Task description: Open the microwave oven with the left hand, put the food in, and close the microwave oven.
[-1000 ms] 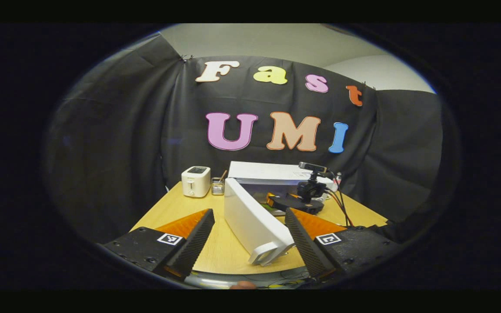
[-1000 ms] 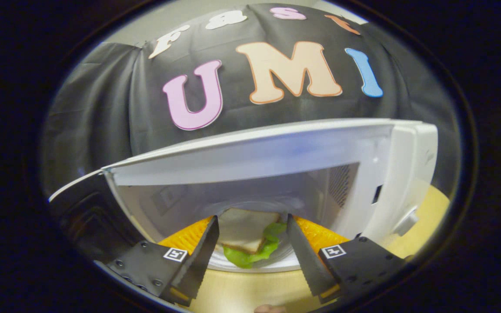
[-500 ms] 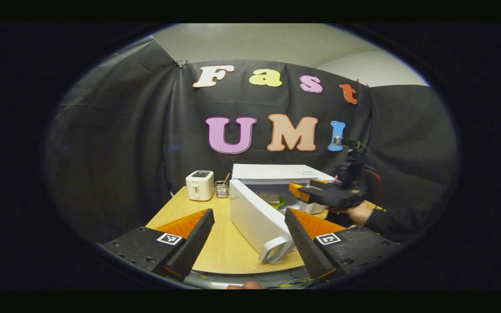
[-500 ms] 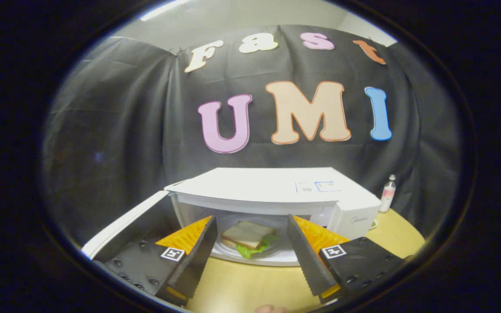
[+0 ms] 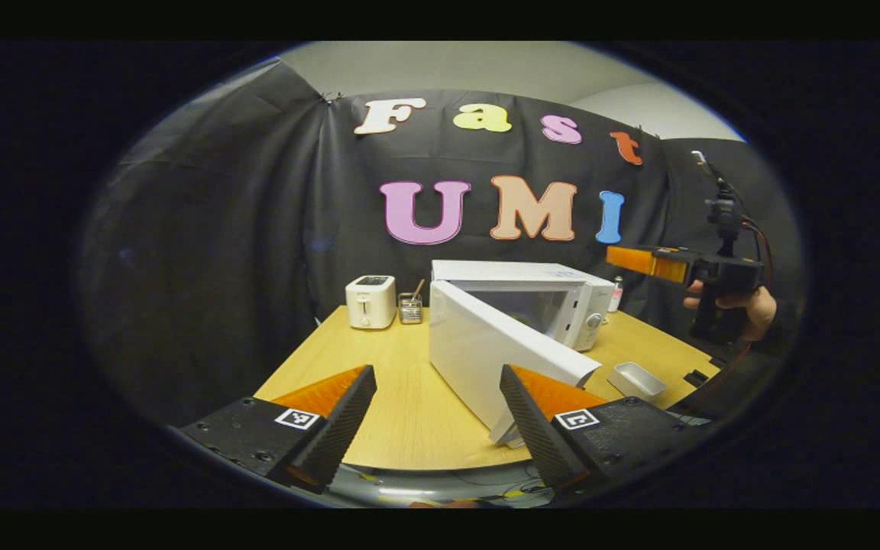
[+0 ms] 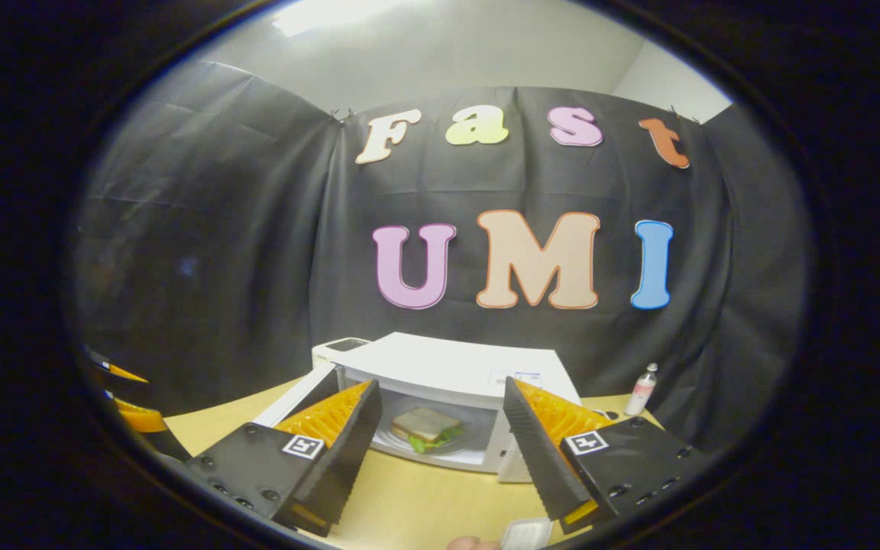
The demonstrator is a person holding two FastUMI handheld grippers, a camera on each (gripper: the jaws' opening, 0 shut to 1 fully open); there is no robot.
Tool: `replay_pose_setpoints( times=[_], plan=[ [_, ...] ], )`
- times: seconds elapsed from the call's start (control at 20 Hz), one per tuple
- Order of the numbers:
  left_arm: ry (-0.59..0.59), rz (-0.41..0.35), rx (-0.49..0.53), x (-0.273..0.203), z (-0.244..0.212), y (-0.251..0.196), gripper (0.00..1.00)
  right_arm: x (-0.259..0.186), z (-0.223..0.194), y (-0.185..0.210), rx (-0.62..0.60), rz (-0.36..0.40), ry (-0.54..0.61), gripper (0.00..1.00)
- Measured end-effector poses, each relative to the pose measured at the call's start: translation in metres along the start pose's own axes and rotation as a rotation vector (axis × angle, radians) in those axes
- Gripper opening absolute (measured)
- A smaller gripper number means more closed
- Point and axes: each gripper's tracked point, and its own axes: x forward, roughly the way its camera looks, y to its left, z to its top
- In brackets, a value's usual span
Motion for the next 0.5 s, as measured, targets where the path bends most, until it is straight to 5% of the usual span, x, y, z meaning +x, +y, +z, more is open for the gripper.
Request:
replay_pose_setpoints(
  times=[0.05,0.15,0.3,0.5],
  plan=[
    [0.01,-0.055,0.011,0.002,-0.005,-0.013,0.93,-0.003,0.003,-0.007,0.007,-0.009,-0.001,0.93],
    [0.023,-0.043,0.055,0.01,-0.021,-0.01,0.58,-0.008,0.009,-0.018,0.021,-0.024,-0.003,0.93],
    [0.062,0.129,0.046,0.017,-0.042,0.035,0.0,-0.015,0.02,-0.036,0.03,-0.054,-0.017,0.93],
    [0.091,0.053,-0.084,0.018,-0.06,0.007,0.0,-0.025,0.026,-0.053,0.028,-0.079,-0.022,0.93]
  ],
)
